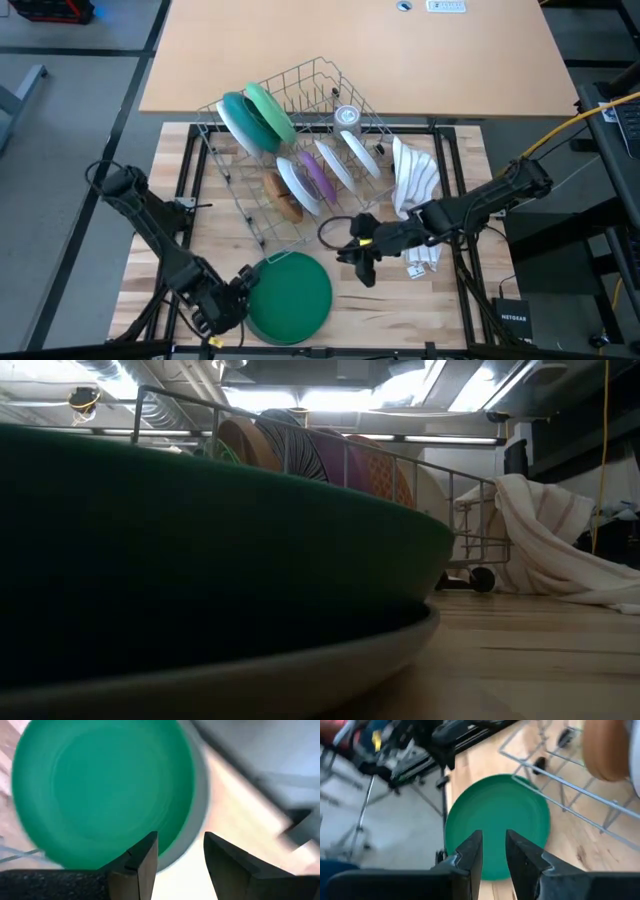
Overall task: Sort dishes
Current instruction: Put the green plate into the dish rack
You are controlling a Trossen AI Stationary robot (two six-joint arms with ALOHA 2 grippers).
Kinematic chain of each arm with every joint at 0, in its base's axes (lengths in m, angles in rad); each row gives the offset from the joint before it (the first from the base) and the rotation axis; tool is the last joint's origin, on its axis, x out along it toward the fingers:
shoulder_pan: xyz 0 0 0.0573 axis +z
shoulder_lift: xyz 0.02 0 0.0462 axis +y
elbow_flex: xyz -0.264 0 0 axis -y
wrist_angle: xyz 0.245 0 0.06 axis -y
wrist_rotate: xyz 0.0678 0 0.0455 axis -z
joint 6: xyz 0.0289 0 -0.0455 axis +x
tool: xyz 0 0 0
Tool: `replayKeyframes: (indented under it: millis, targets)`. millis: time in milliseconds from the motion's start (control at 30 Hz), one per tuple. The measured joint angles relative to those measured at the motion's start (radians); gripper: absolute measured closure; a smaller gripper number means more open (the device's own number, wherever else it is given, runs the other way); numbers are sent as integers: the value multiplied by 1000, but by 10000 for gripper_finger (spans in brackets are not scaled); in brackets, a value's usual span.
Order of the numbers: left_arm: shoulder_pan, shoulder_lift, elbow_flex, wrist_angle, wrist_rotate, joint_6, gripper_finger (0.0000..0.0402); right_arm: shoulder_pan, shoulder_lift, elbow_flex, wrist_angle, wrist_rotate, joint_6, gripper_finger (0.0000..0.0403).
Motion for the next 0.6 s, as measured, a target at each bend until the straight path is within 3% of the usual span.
replayKeyframes:
  millis: [200, 600]
  targets:
    - [-6, 84, 0, -46, -43, 134, 254, -4, 0, -61, 43, 69, 182, 316]
    - [-6, 239, 0, -2, -42, 268, 254, -3, -1, -69, 63, 110, 232, 316]
